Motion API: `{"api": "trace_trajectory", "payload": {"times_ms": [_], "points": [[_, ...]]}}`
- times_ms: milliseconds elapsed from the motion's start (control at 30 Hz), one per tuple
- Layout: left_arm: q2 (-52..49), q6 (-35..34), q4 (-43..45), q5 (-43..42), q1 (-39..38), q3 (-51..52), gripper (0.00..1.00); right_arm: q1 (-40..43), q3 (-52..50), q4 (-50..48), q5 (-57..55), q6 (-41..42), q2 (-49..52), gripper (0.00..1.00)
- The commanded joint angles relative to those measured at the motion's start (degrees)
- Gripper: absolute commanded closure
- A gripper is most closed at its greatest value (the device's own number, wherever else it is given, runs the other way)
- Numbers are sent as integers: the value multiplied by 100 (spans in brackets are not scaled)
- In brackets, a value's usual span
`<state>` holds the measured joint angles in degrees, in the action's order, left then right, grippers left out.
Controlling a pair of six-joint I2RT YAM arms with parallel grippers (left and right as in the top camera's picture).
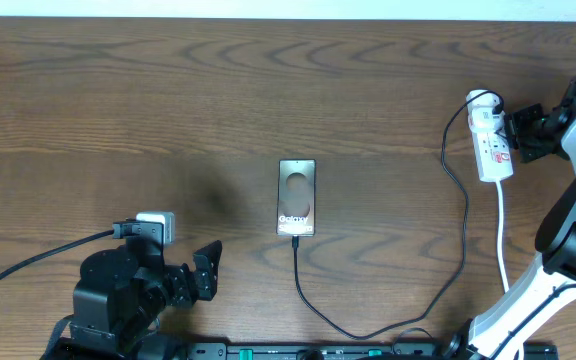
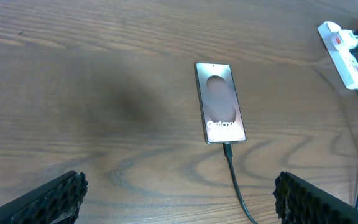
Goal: Plug charger to phone and switch on socket
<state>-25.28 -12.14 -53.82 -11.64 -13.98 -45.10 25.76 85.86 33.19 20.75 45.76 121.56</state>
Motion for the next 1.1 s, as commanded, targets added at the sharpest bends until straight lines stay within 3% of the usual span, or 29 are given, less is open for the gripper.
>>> {"api": "trace_trajectory", "payload": {"times_ms": [0,267,433,533,767,867,933,1067], "points": [[24,52,-15,57,20,-2,2,-195,-83,284,-490,-824,-363,99],[24,50,-15,57,20,-2,2,-181,-83,463,-588,-1604,-2616,99],[24,52,-15,57,20,-2,2,-181,-83,85,-584,-1606,-4369,98],[24,50,-15,57,20,-2,2,-181,-83,-350,-584,-1276,-5331,80],[24,52,-15,57,20,-2,2,-702,-76,-1244,-560,-957,-6651,25],[24,50,-15,57,20,-2,2,-946,-76,-1172,-562,-1071,-7049,11],[24,52,-15,57,20,-2,2,-1233,-81,-487,-564,-1657,-7514,2],[24,50,-15,57,20,-2,3,-1484,-317,-216,-772,-1882,-8308,1]]}}
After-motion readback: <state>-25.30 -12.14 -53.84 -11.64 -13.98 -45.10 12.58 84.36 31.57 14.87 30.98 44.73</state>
